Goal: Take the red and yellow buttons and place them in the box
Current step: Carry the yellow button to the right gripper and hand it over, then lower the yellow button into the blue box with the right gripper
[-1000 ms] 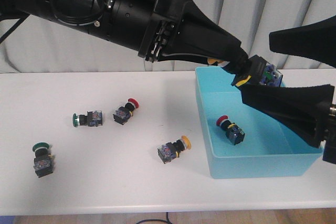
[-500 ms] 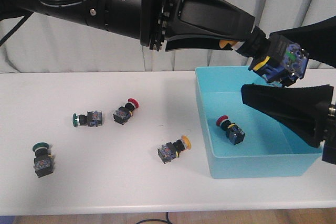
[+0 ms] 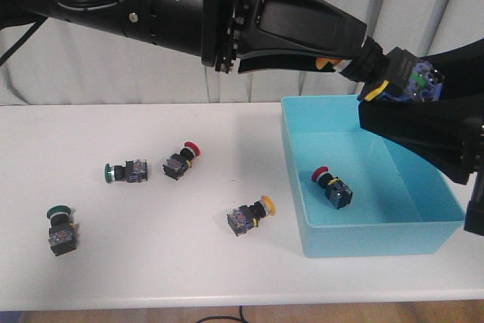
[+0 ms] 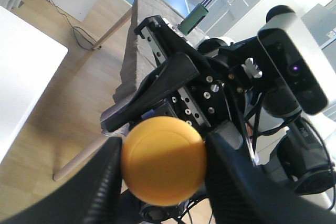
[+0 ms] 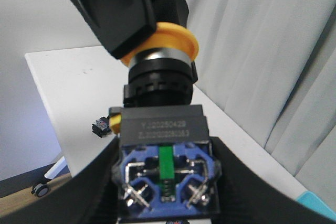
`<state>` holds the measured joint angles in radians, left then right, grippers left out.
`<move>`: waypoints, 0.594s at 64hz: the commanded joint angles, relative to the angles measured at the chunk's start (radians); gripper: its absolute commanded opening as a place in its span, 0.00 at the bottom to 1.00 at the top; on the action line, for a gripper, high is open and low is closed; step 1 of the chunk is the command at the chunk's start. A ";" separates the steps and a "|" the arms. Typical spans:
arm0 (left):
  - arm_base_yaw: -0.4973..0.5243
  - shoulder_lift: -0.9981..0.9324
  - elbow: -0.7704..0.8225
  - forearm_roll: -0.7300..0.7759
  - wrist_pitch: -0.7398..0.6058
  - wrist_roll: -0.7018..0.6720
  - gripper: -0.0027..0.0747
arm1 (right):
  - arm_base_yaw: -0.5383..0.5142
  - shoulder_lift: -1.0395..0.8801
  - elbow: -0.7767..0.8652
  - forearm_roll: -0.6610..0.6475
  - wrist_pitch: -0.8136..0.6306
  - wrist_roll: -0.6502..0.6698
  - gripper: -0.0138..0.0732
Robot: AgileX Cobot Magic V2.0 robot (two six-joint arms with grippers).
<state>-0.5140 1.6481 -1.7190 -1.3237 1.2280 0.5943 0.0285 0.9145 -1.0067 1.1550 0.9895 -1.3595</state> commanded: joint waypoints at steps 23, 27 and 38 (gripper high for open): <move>-0.006 -0.050 -0.029 0.055 -0.051 0.025 0.41 | -0.004 -0.003 -0.028 0.117 -0.032 -0.004 0.15; -0.006 -0.050 -0.029 0.073 -0.052 0.025 0.48 | -0.004 -0.003 -0.028 0.119 -0.066 -0.004 0.15; -0.006 -0.050 -0.029 0.138 -0.048 0.025 0.60 | -0.004 0.001 -0.028 0.122 -0.240 -0.004 0.15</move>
<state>-0.5169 1.6369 -1.7220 -1.1728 1.2023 0.6162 0.0285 0.9194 -1.0039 1.1804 0.8914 -1.3604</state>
